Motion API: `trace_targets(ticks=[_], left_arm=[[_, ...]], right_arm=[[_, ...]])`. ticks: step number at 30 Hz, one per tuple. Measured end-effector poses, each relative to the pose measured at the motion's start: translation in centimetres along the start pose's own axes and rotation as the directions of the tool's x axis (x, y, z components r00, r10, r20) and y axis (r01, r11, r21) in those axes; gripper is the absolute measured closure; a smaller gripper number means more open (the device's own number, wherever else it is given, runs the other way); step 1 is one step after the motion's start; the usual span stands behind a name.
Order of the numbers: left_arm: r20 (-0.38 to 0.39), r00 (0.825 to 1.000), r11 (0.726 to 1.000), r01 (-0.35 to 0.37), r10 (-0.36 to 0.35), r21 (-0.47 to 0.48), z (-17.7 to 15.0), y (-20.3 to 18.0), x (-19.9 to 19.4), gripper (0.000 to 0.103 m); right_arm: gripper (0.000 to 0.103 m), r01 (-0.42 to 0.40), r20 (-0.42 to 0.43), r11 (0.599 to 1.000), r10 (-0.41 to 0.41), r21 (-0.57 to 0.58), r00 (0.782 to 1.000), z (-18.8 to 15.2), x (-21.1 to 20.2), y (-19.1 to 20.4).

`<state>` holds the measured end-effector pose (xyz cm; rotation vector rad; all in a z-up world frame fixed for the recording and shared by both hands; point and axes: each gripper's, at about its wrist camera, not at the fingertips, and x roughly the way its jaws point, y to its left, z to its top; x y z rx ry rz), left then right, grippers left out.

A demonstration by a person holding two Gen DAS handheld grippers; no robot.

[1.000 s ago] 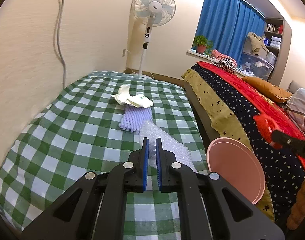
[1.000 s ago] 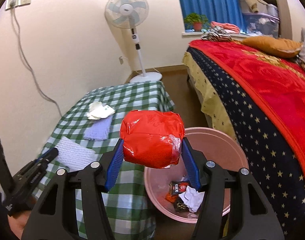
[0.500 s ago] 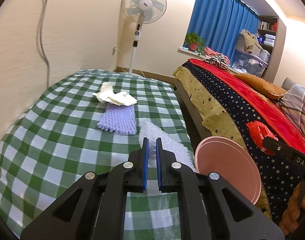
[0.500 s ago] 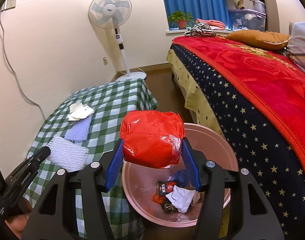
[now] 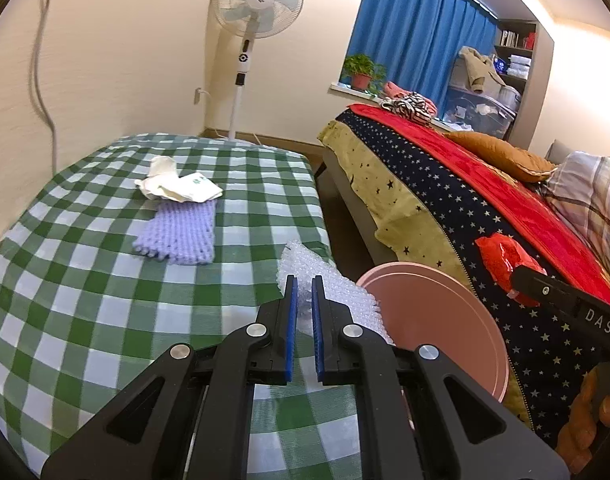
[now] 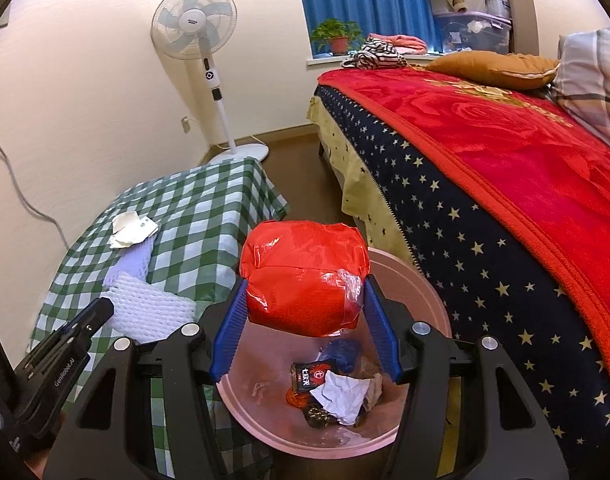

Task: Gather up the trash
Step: 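Lift the foam net and red bag and carry both over the pink bin, then open both grippers to drop the foam net and red bag into the bin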

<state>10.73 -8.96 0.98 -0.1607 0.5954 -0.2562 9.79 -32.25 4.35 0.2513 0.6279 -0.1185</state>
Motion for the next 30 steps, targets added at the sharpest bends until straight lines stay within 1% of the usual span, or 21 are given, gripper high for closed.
trace_targets(ticks=[15,22,25,26,27,28,30], left_arm=[[-0.045,0.997,0.997,0.072,-0.070,0.042,-0.9,-3.4,2.6,0.096],[-0.066,0.992,0.993,0.109,-0.105,0.049,-1.2,-4.9,3.4,0.096],[-0.082,0.986,0.987,0.150,-0.145,0.051,-1.3,-5.4,3.8,0.094],[-0.085,0.985,0.987,0.155,-0.150,0.048,-1.3,-5.4,3.9,0.089],[-0.094,0.982,0.985,0.170,-0.166,0.037,-1.4,-5.2,4.1,0.087],[-0.098,0.981,0.984,0.174,-0.170,0.033,-1.5,-5.2,4.1,0.086],[-0.098,0.982,0.986,0.163,-0.159,0.035,-1.4,-4.8,4.0,0.086]], right_arm=[[0.046,0.071,-0.015,0.997,-0.070,0.025,0.997,0.0,0.4,-1.8],[0.046,0.086,-0.027,0.996,-0.085,0.037,0.996,-0.1,0.7,-2.4],[0.042,0.096,-0.033,0.994,-0.095,0.047,0.995,-0.1,0.8,-2.6],[0.035,0.103,-0.034,0.993,-0.102,0.050,0.994,-0.1,0.9,-2.6],[0.032,0.109,-0.032,0.992,-0.108,0.058,0.994,-0.1,0.9,-2.7],[0.030,0.111,-0.030,0.991,-0.109,0.070,0.994,0.0,0.8,-2.9],[0.030,0.104,-0.027,0.992,-0.102,0.076,0.994,-0.1,0.8,-3.0]])
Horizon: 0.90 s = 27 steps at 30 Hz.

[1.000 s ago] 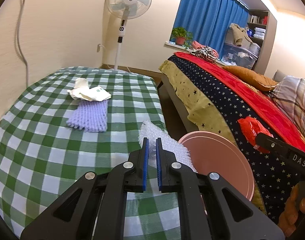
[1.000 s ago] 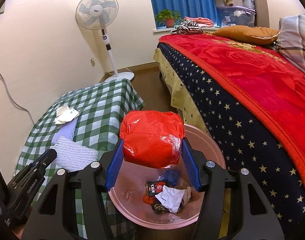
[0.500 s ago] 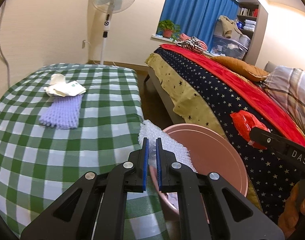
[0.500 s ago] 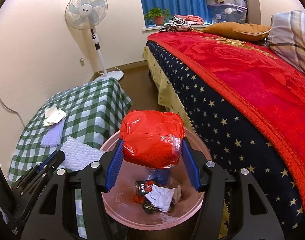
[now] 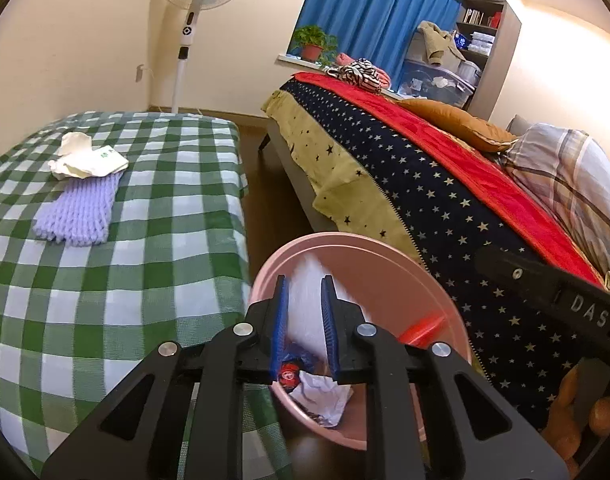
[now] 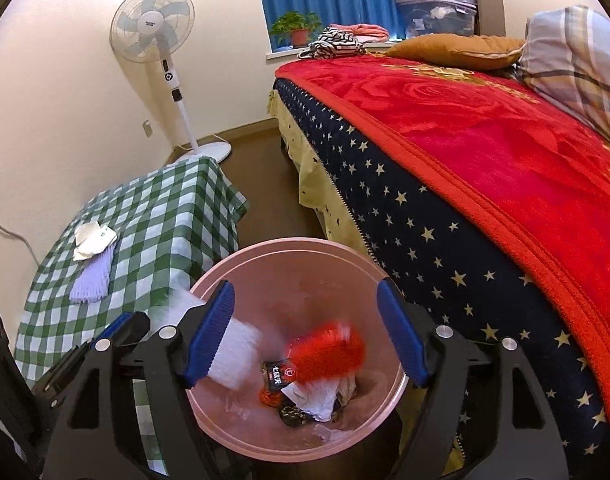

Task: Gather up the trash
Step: 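Open both grippers to drop the foam net and red bag into the bin, then move both grippers back to the crumpled white paper and purple foam net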

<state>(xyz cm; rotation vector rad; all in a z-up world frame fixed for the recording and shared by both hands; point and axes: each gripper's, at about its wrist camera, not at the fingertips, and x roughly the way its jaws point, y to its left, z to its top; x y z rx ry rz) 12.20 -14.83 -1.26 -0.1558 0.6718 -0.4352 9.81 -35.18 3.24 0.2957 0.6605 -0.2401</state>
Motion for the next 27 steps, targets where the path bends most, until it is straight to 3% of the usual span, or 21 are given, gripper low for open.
trace_targets(ticks=[10,15,20,27], left_arm=[[0.039,0.998,0.998,-0.053,0.054,-0.030,0.2,2.8,-2.7,0.086],[0.062,0.993,0.993,-0.102,0.105,-0.057,0.3,5.4,-4.4,0.086],[0.080,0.984,0.983,-0.152,0.161,-0.099,0.5,8.4,-6.0,0.086],[0.097,0.971,0.969,-0.202,0.217,-0.143,0.5,11.9,-7.8,0.086]], right_arm=[[0.032,-0.056,0.029,0.997,0.057,-0.046,0.998,-0.4,-0.7,2.0],[0.046,-0.118,0.026,0.991,0.120,-0.068,0.992,-0.7,-1.0,4.0],[0.068,-0.196,0.011,0.978,0.197,-0.067,0.980,-0.8,-0.6,6.4],[0.073,-0.292,-0.026,0.947,0.292,-0.133,0.956,-1.2,1.6,12.3]])
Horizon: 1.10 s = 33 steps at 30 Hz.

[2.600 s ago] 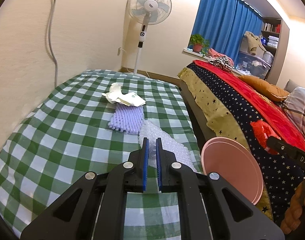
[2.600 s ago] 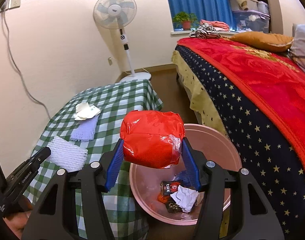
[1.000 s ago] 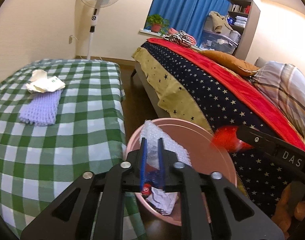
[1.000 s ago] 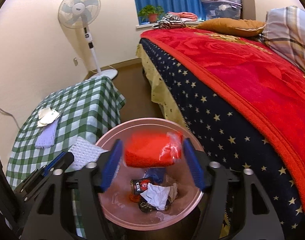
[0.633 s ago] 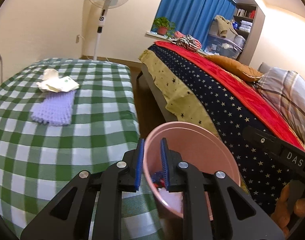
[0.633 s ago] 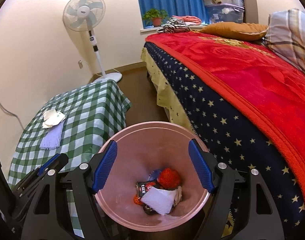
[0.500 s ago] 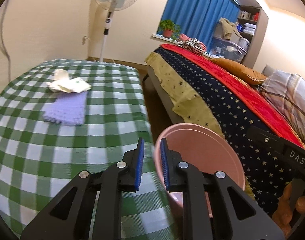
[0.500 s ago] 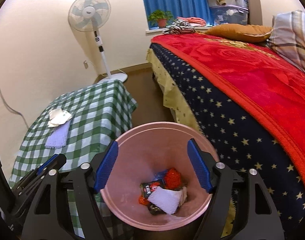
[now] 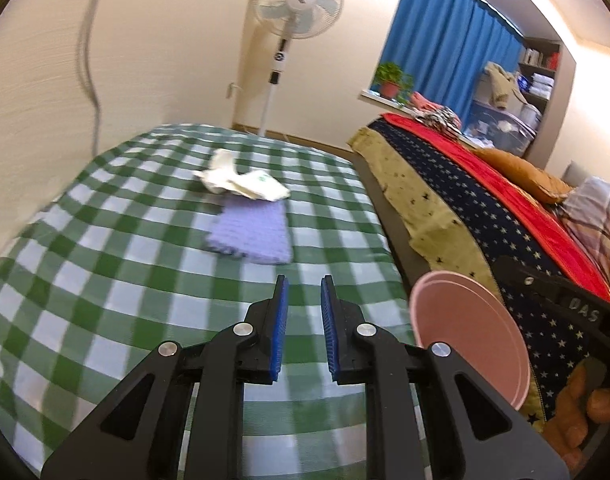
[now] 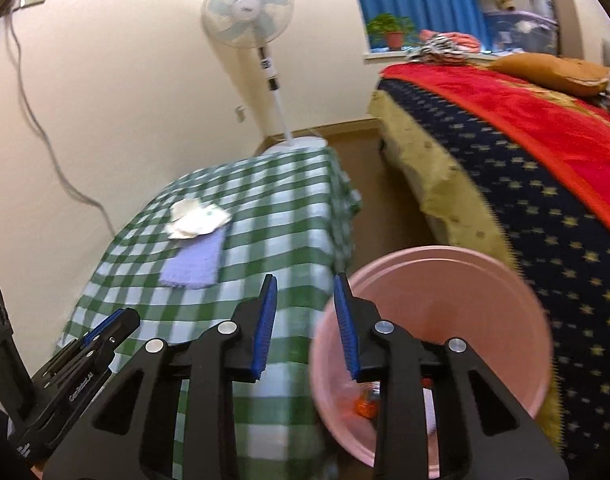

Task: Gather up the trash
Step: 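Move both grippers back to the crumpled white paper and purple foam net, then grasp the white paper with the left gripper while the right gripper grasps the purple net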

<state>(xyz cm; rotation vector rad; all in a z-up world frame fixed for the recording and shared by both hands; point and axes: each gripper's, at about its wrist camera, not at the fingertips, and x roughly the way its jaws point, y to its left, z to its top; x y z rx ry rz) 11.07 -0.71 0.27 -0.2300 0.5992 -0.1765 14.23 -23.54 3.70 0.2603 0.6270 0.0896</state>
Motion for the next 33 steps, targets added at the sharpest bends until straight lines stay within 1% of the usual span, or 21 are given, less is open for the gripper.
trace_targets(ticks=[4,10,13,18,20,24,28,30,32,33], left_arm=[[0.015,0.999,0.999,-0.030,0.030,-0.012,0.7,2.0,-0.3,0.086],[0.009,0.997,0.996,-0.077,0.077,-0.054,1.5,4.7,0.4,0.087],[0.016,0.995,0.992,-0.099,0.100,-0.074,2.2,5.8,0.8,0.087],[0.021,0.992,0.988,-0.123,0.126,-0.097,3.5,7.4,2.1,0.087],[0.020,0.992,0.987,-0.126,0.128,-0.102,4.0,8.0,2.6,0.087],[0.015,0.992,0.986,-0.119,0.121,-0.119,5.1,8.9,4.1,0.087],[0.015,0.995,0.987,-0.094,0.097,-0.131,6.1,9.2,5.7,0.087],[0.013,0.997,0.987,-0.071,0.073,-0.145,6.7,9.5,6.8,0.087],[0.010,0.999,0.986,-0.051,0.054,-0.159,7.0,9.7,7.7,0.087],[0.005,1.000,0.984,-0.028,0.029,-0.176,7.2,9.8,8.5,0.087]], right_arm=[[0.073,-0.054,-0.013,0.998,0.054,-0.015,0.998,0.3,2.7,2.7],[0.071,-0.124,-0.051,0.992,0.123,-0.019,0.991,0.7,7.0,5.8],[0.071,-0.137,-0.077,0.990,0.134,-0.040,0.988,0.7,9.6,7.3],[0.068,-0.142,-0.121,0.990,0.138,-0.025,0.983,0.7,13.4,8.3],[0.061,-0.143,-0.138,0.990,0.139,-0.014,0.981,0.8,14.8,8.5],[0.060,-0.148,-0.175,0.989,0.145,-0.007,0.974,1.0,17.2,8.9],[0.059,-0.149,-0.240,0.989,0.138,-0.026,0.961,0.5,19.1,9.5],[0.065,-0.152,-0.251,0.988,0.138,-0.034,0.958,0.4,19.2,9.7],[0.078,-0.159,-0.255,0.986,0.143,-0.042,0.956,0.3,19.2,9.7],[0.082,-0.163,-0.256,0.986,0.147,-0.043,0.955,0.2,19.2,9.8]])
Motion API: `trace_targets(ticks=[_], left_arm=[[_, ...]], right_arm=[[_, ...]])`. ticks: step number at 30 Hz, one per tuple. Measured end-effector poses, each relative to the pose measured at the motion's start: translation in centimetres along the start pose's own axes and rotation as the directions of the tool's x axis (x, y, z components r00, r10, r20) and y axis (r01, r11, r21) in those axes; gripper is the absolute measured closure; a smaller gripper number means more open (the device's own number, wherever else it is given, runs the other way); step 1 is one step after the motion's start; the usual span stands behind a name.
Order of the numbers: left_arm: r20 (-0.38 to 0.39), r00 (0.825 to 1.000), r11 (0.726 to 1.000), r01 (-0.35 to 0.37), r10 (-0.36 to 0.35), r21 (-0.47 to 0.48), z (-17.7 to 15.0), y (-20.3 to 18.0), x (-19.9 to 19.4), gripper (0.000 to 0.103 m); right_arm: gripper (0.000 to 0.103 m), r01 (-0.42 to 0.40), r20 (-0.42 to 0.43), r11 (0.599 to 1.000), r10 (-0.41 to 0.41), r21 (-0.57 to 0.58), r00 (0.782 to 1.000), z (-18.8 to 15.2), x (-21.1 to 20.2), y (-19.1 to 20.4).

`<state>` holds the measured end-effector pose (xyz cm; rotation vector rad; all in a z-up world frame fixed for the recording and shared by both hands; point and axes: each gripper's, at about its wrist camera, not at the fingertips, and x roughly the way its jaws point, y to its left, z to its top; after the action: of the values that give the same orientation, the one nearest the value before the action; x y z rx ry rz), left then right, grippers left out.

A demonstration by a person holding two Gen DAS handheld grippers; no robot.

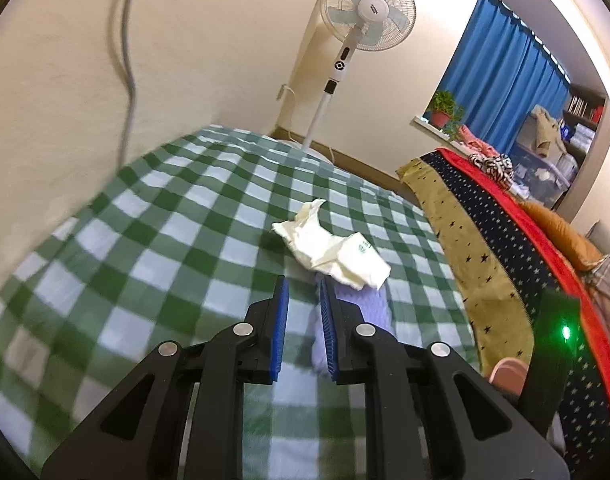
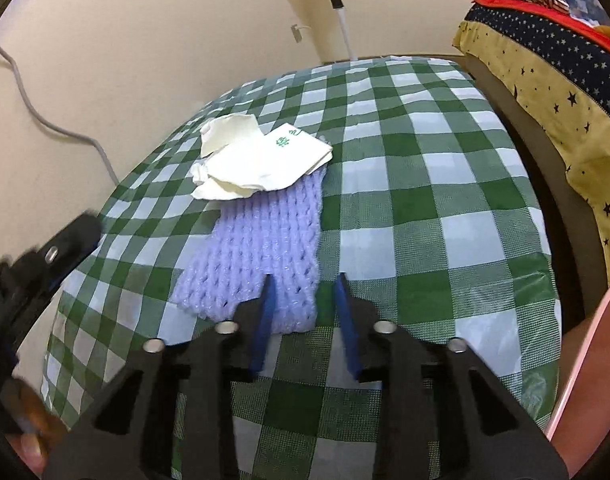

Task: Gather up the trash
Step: 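Grasp the white paper with the left gripper while the right gripper grasps the purple net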

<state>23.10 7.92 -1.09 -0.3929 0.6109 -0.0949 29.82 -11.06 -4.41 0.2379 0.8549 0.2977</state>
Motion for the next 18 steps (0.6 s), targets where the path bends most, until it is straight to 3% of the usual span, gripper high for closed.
trace_targets(ticks=[2,9,11,18], left_arm=[[-0.013,1.000,0.999,0.027,-0.028,-0.027,0.2,0.1,0.9,0.087],[-0.073,0.987,0.981,0.135,-0.147,-0.140,-0.4,-0.2,4.5,0.085],[-0.085,0.984,0.977,0.141,-0.156,-0.160,-0.6,-0.2,5.2,0.078],[-0.104,0.976,0.960,0.161,-0.189,-0.230,-1.0,0.4,6.9,0.078]], right_arm=[[0.091,-0.002,0.006,1.000,0.002,-0.009,1.000,-0.1,-0.1,0.1],[0.095,-0.008,0.024,1.000,0.008,0.000,1.000,-0.2,-0.4,0.0],[0.095,-0.012,0.022,1.000,0.012,0.003,1.000,-0.2,-0.4,-0.1],[0.100,-0.027,0.032,0.999,0.026,0.019,0.999,-0.4,-0.6,-0.5]])
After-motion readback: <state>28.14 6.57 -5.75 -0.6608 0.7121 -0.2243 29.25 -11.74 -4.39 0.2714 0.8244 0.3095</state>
